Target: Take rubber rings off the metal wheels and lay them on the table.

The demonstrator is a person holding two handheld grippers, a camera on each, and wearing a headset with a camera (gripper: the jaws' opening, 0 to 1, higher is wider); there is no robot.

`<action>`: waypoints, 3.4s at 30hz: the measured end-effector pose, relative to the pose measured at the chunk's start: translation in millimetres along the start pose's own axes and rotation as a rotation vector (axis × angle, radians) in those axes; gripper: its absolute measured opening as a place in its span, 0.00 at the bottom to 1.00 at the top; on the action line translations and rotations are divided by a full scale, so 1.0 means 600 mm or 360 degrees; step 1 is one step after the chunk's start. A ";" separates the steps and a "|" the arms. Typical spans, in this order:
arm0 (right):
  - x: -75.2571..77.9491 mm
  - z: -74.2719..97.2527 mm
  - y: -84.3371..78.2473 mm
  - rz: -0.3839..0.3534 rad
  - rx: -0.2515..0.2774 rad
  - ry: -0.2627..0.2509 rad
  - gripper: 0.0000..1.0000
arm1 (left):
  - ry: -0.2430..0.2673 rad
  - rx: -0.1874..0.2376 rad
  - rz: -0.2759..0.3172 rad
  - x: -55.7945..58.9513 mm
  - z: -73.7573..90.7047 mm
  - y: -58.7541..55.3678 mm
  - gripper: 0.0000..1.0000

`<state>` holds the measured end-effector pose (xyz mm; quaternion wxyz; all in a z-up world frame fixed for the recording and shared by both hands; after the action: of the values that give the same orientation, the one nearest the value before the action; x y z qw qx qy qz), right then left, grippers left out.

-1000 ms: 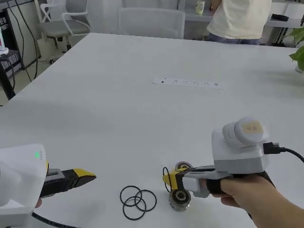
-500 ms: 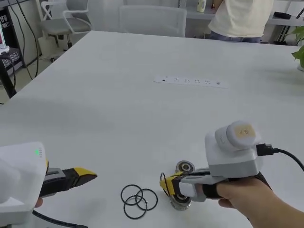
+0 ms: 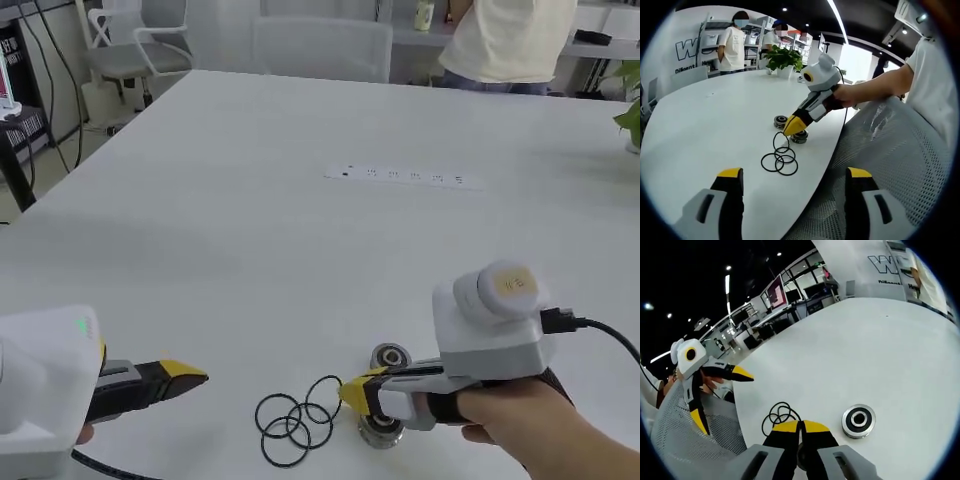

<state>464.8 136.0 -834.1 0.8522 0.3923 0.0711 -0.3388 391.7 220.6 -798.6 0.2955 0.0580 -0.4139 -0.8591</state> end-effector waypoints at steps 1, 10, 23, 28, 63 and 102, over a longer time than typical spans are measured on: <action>0.000 0.000 0.001 -0.0001 0.0002 0.0001 0.00 | -0.0001 -0.0005 -0.0001 0.000 0.000 -0.001 0.81; -0.009 0.000 0.007 0.0072 0.0035 0.0018 0.00 | 0.0002 -0.0025 -0.0007 0.000 -0.002 -0.004 0.81; -0.012 -0.008 0.004 0.0087 0.0020 0.0022 0.00 | 0.0008 -0.0026 -0.0011 -0.001 -0.002 -0.004 0.81; -0.011 -0.007 0.006 0.0077 0.0025 0.0022 0.02 | 0.0006 -0.0023 -0.0011 -0.001 -0.002 -0.003 0.81; -0.043 0.040 0.043 0.0092 0.0139 0.0088 0.30 | 0.0033 0.0027 0.0005 -0.004 0.003 0.003 0.81; -0.080 0.175 0.025 0.0646 0.0214 0.0060 0.86 | -0.0003 0.0010 -0.0022 0.003 0.000 0.004 0.85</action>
<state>422.9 92.6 -734.6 0.8734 0.4607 -0.0162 -0.1569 391.3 218.4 -796.6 0.2890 0.0611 -0.4165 -0.8598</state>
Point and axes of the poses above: the centre of the closed fingertips' face, and the gripper's own axes: z roughly backward along the fingers, x roughly to its right, y roughly out of its top, the point moved 1 cm from there along z, roughly backward along the fingers, and after that the axes turned 8 degrees about -x, right-handed, at the moved point
